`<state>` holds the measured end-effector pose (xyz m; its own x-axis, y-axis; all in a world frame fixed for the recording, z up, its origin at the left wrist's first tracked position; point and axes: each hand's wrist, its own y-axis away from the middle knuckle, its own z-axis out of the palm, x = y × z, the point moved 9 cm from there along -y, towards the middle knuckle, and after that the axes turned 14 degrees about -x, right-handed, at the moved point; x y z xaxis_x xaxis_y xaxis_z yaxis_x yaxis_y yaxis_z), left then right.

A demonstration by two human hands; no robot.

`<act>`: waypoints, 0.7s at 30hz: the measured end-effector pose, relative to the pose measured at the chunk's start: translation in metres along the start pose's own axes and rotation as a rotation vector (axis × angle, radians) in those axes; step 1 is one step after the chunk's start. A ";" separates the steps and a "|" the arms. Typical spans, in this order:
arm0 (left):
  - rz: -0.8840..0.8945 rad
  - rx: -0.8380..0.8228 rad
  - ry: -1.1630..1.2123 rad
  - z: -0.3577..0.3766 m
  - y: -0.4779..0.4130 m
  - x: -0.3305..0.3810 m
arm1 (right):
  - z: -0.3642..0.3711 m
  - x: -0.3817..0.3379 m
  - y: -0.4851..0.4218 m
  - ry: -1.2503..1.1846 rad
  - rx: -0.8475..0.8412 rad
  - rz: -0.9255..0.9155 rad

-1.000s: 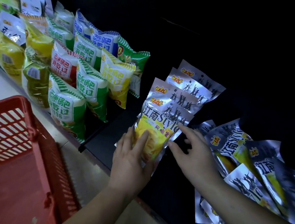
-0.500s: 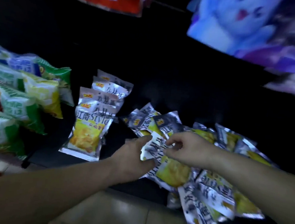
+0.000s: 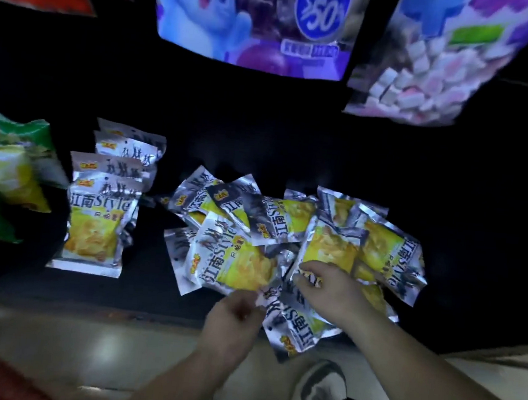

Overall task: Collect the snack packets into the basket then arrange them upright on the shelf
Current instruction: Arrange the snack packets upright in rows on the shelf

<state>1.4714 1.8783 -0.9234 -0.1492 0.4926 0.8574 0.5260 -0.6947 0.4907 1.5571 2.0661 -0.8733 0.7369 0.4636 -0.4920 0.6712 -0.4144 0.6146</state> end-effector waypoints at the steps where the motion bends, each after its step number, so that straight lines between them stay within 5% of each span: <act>1: -0.042 0.033 0.027 0.003 0.004 -0.015 | 0.005 0.002 -0.004 0.027 -0.013 -0.008; 8: -0.094 -0.113 0.401 0.045 -0.003 -0.024 | 0.038 0.024 -0.024 -0.012 -0.140 -0.039; 12: -0.054 -0.049 0.386 0.046 -0.014 -0.022 | 0.025 0.044 -0.022 -0.089 -0.094 -0.022; 17: 0.010 -0.192 0.307 0.062 -0.022 -0.008 | 0.004 0.041 -0.014 -0.090 0.076 -0.036; 21: 0.158 -0.245 0.296 0.056 -0.015 0.032 | 0.006 0.045 -0.012 -0.054 0.030 0.005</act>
<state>1.5059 1.9341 -0.9117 -0.3358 0.2221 0.9154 0.3525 -0.8715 0.3408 1.5827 2.0873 -0.9068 0.7430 0.4192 -0.5218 0.6690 -0.4400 0.5990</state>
